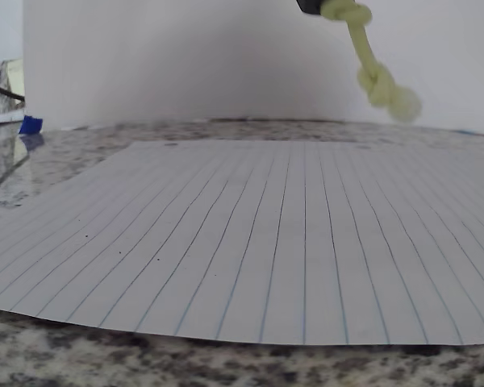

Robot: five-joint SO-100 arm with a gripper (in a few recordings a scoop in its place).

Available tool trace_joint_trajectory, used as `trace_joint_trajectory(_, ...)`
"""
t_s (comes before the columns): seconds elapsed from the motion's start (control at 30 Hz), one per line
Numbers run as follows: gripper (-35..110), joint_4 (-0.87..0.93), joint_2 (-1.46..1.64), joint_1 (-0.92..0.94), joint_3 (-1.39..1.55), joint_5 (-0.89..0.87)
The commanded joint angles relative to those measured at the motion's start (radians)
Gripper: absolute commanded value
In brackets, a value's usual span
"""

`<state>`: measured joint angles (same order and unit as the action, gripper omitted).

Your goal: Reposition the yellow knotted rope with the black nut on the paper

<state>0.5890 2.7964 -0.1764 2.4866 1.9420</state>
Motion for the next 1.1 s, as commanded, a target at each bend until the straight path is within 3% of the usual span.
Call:
trace_joint_trajectory(0.0,0,0.0,0.06,0.071,-0.006,0.025)
trace_joint_trajectory(0.2,0,0.049,0.092,0.249,0.017,-0.163)
trace_joint_trajectory(0.53,0,-0.021,0.089,0.43,0.238,-0.716)
trace_joint_trajectory(0.7,0,0.011,0.196,0.364,0.373,-0.853)
trace_joint_trajectory(1.07,0,0.117,0.314,0.08,0.509,-0.874)
